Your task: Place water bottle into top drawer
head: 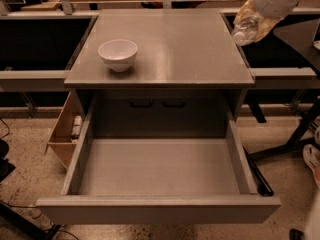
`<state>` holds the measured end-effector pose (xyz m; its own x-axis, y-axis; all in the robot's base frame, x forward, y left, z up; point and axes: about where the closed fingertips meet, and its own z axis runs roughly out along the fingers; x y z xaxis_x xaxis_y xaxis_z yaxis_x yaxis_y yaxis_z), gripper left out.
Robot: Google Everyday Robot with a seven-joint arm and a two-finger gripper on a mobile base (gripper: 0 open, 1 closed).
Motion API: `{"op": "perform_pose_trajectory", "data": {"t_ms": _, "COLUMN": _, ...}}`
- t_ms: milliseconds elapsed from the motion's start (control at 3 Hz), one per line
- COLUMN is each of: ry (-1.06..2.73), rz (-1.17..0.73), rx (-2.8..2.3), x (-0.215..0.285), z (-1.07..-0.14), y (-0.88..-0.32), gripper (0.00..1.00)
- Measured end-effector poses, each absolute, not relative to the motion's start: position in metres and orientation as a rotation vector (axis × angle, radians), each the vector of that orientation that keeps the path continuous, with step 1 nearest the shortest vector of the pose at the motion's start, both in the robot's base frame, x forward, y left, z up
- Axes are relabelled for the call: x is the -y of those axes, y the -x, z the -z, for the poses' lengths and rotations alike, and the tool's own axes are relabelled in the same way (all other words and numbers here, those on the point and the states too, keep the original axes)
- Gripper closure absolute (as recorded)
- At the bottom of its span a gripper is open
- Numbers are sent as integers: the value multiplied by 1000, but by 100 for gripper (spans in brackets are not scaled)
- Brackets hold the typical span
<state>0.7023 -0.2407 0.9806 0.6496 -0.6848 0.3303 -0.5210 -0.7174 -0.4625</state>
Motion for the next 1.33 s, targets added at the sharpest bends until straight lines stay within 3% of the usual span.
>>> {"op": "perform_pose_trajectory", "data": {"t_ms": 333, "ry": 2374, "rz": 823, "rx": -896, "x": 231, "z": -1041, "y": -643, "gripper": 100}}
{"op": "perform_pose_trajectory", "data": {"t_ms": 667, "ry": 2320, "rz": 826, "rx": -760, "x": 201, "z": -1037, "y": -599, "gripper": 100}}
{"op": "perform_pose_trajectory", "data": {"t_ms": 1333, "ry": 2593, "rz": 627, "rx": -586, "x": 171, "z": -900, "y": -532, "gripper": 100}}
